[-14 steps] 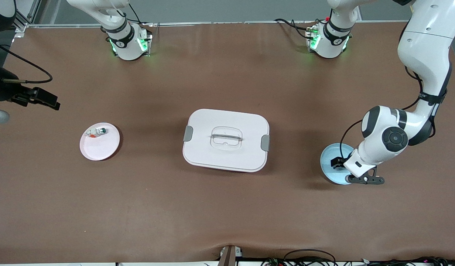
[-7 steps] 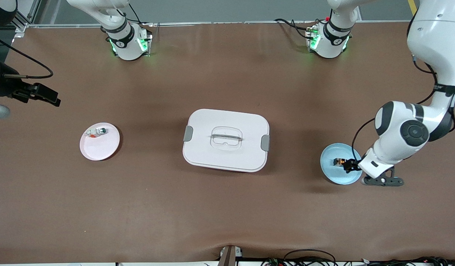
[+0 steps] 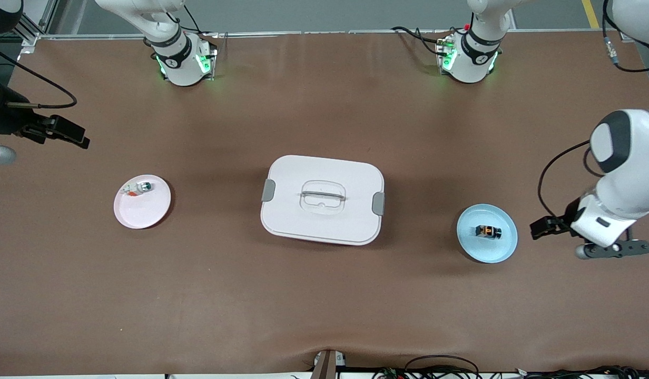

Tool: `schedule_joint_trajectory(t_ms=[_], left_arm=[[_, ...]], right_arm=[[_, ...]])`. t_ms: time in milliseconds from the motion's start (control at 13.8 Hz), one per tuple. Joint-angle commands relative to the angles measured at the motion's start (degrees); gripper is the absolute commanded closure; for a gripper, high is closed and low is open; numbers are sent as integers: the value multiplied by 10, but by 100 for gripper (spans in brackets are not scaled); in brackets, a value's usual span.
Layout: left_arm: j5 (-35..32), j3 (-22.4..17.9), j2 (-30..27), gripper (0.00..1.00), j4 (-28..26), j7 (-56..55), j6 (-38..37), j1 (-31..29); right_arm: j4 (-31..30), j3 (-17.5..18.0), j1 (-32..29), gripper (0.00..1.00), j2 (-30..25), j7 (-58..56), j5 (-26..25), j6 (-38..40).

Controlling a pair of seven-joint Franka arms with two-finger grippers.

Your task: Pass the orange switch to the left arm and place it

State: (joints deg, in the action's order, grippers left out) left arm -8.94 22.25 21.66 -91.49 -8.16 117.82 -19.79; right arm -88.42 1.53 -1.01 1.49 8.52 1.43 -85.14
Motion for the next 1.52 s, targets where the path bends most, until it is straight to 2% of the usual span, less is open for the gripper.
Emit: schedule_joint_trajectory(t_ms=[0, 217, 362, 435, 579, 652, 724, 1231, 1448], left_arm=[[46, 6, -20, 0, 19, 56, -32, -23], [101, -6, -62, 0, 17, 98, -83, -27], [124, -45, -96, 0, -1, 98, -87, 8], [129, -95, -114, 0, -14, 98, -87, 53], [137, -231, -143, 0, -42, 98, -87, 186], [144, -279, -157, 0, -52, 99, -87, 232], [145, -299, -167, 0, -62, 99, -87, 253], [144, -297, -267, 0, -121, 127, -92, 254], [140, -264, -289, 0, -114, 70, -119, 252]], right_arm=[[-19, 2, -4, 0, -18, 4, 3, -12], [-20, 2, -6, 0, -24, 4, 4, -10], [-30, 2, -5, 0, -29, 4, 4, -12], [-41, 3, -5, 0, -38, 4, 4, -19], [-73, 3, -5, 0, -59, 4, 4, -42], [-82, 3, -4, 0, -65, 4, 4, -48], [-82, 3, -4, 0, -65, 4, 4, -49], [-77, 2, -7, 0, -66, 4, 13, -60], [-75, 2, -7, 0, -66, 4, 13, -61]])
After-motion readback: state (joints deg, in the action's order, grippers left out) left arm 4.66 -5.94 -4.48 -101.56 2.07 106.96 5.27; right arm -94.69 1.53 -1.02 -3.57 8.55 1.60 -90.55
